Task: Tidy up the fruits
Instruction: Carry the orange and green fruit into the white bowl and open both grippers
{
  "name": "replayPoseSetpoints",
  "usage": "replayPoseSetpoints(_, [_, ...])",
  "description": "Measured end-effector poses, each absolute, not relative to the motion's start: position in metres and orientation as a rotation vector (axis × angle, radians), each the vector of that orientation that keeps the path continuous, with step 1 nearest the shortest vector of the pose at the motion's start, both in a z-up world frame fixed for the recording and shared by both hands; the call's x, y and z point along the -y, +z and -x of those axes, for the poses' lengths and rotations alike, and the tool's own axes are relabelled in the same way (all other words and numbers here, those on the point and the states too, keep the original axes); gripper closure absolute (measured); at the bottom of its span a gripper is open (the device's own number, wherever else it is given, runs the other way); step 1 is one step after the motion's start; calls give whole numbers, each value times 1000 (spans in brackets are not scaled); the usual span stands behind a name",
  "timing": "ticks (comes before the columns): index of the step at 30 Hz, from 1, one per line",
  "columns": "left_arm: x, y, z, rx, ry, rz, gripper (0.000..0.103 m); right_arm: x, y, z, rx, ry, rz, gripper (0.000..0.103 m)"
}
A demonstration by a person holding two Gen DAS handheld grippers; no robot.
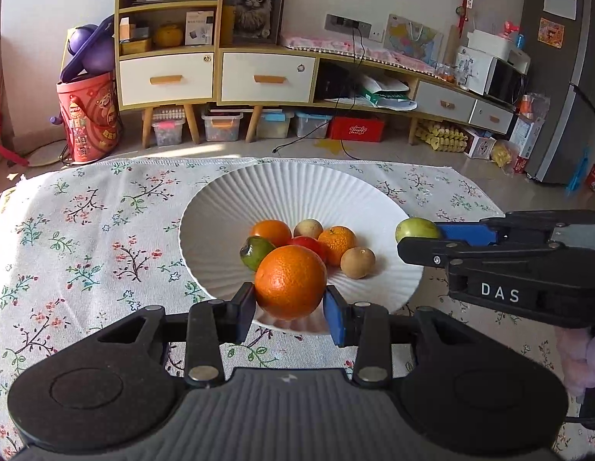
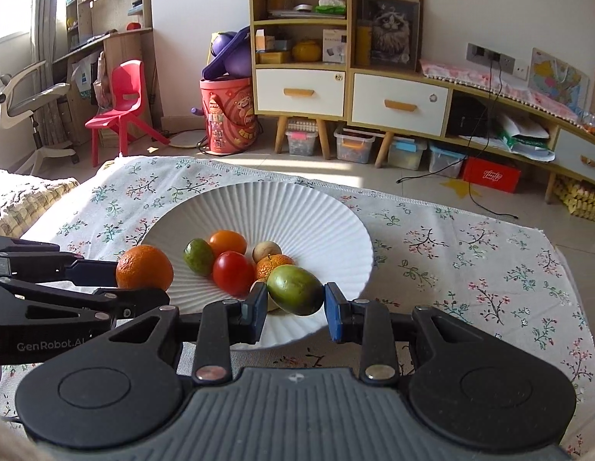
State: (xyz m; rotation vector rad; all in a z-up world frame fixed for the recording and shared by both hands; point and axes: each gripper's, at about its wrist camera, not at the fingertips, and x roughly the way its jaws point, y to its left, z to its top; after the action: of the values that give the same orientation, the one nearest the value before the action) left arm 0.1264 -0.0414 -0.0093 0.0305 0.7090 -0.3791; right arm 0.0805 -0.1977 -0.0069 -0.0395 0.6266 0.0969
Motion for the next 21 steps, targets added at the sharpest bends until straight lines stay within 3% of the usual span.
replayPoseSetpoints(21, [52, -23, -148, -737, -382, -19, 79, 202, -18, -100, -663, 73, 47, 74])
